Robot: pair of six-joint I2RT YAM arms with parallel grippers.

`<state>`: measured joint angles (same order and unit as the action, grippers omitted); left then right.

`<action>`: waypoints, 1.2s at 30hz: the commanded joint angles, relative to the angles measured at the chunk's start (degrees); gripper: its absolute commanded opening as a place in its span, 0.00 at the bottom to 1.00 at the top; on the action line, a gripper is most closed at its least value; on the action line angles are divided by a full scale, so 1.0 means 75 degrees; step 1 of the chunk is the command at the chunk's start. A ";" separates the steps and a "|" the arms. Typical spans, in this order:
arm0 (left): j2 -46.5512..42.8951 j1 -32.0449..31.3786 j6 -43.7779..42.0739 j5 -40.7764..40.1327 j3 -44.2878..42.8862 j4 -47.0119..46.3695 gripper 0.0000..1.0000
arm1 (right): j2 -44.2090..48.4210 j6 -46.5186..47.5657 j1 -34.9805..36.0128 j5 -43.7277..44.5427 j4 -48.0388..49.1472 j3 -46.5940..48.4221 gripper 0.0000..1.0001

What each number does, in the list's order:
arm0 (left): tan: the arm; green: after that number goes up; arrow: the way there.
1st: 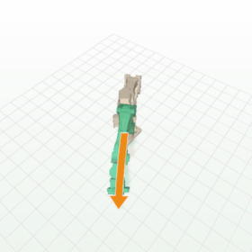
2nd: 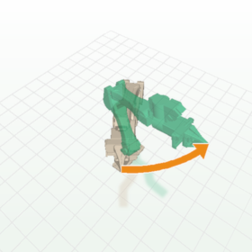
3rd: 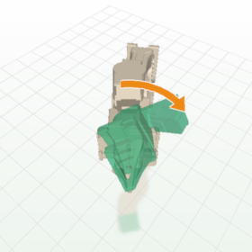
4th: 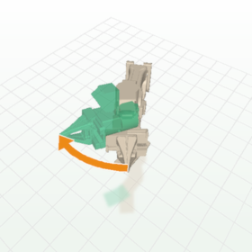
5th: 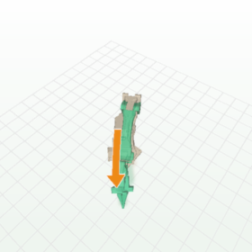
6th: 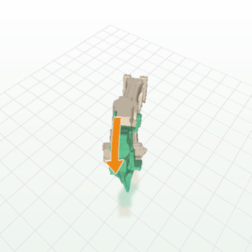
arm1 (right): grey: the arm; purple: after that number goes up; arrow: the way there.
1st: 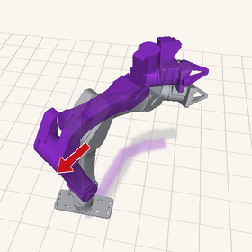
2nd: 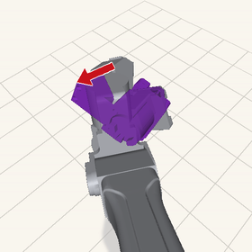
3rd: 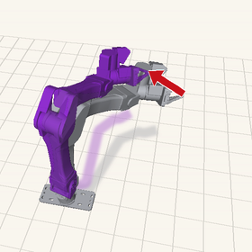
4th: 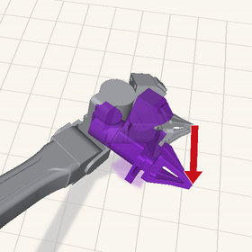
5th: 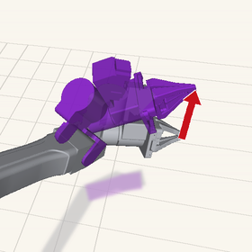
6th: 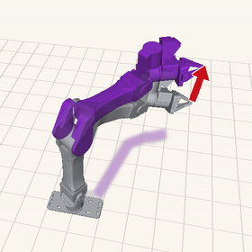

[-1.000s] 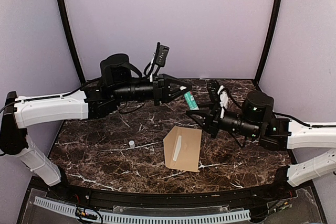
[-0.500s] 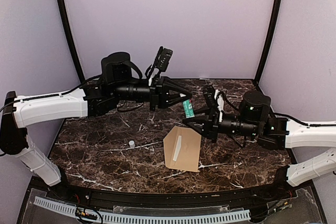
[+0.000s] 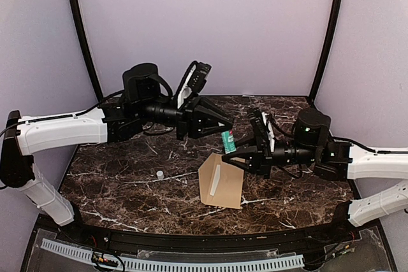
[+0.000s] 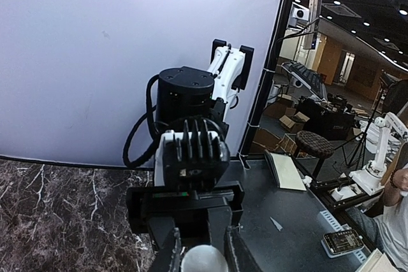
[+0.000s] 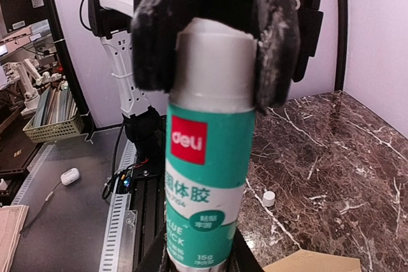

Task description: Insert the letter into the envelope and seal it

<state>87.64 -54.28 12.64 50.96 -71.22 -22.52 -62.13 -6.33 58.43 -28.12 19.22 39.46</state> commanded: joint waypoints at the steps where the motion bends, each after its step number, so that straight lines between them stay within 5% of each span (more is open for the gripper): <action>1: 0.0160 -0.0062 0.0194 -0.1173 -0.0114 0.0765 0.02 | 0.0178 0.0178 0.0013 0.1455 0.0453 0.0553 0.00; 5: 0.0482 -0.0056 0.0547 -0.3385 -0.0521 0.1482 0.02 | -0.0398 0.0168 0.0018 0.3552 0.0079 0.1026 0.00; 13: 0.1124 -0.0053 0.1164 -0.6051 -0.1255 0.2137 0.01 | -0.1615 0.0306 0.0078 0.6411 -0.0375 0.2207 0.00; 20: 0.1265 -0.0052 0.1555 -0.7249 -0.1319 0.2044 0.00 | -0.2008 0.0259 0.0111 0.7454 -0.0063 0.2464 0.00; 27: 0.1330 -0.0055 0.1861 -0.7166 -0.1307 0.1728 0.00 | -0.2179 0.0281 0.0221 0.7532 0.0344 0.2388 0.01; 29: 0.1268 -0.0056 0.1813 -0.6898 -0.1259 0.1640 0.00 | -0.2048 0.0320 0.0218 0.6947 0.0264 0.2290 0.21; 32: 0.1116 -0.0041 0.1653 -0.6176 -0.1081 0.1387 0.00 | -0.1626 0.0413 0.0145 0.5512 0.0130 0.1960 0.64; 36: 0.0746 0.0016 0.1429 -0.5246 -0.0824 0.1025 0.00 | -0.0820 0.0457 -0.0053 0.3397 -0.0196 0.1432 0.88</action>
<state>96.31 -54.52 25.50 3.33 -79.53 -13.10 -74.70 -3.42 59.18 14.15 14.79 53.12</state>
